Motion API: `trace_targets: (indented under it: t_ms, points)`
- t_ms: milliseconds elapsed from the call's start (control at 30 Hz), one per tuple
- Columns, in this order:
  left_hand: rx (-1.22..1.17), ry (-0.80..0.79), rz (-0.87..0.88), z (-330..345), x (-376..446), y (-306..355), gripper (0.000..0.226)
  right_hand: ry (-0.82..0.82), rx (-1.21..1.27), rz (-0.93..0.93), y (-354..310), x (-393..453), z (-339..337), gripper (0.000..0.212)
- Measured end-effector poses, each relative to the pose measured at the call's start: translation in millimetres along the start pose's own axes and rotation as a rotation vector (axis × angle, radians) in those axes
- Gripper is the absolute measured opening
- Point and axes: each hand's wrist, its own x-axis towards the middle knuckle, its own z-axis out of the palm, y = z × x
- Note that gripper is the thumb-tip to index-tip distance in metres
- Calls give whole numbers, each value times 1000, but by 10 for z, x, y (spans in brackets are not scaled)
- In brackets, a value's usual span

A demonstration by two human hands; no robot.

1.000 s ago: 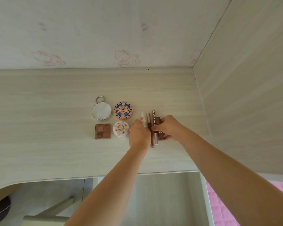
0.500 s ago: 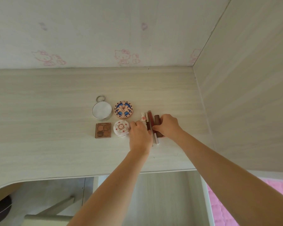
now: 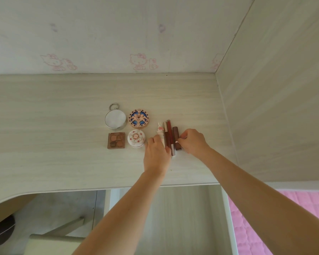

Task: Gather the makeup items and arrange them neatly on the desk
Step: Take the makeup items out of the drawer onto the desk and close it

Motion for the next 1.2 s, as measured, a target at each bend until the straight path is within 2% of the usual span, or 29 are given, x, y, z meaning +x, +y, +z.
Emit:
trace_targets:
  t_ms: [167, 333, 567, 767, 1000, 1200]
  points:
    - [15, 19, 34, -51, -229, -104, 29, -9, -10, -21, 182, -223, 2, 26]
    - [78, 0, -19, -131, -587, -220, 45, -23, -64, -122, 375, -670, 23, 39]
    - [184, 34, 57, -178, -1301, -469, 44, 64, -350, -393, 700, -1374, 224, 44]
    - [271, 66, 185, -90, -1992, -736, 42, 231, -355, -640, 1035, -1919, 586, 43]
    - [343, 53, 324, 78, -2646, -1136, 39, 186, -379, -673, 1365, -2461, 1061, 46]
    - [364, -32, 357, 151, -3106, -1510, 38, 174, -428, -645, 1587, -2898, 1474, 49]
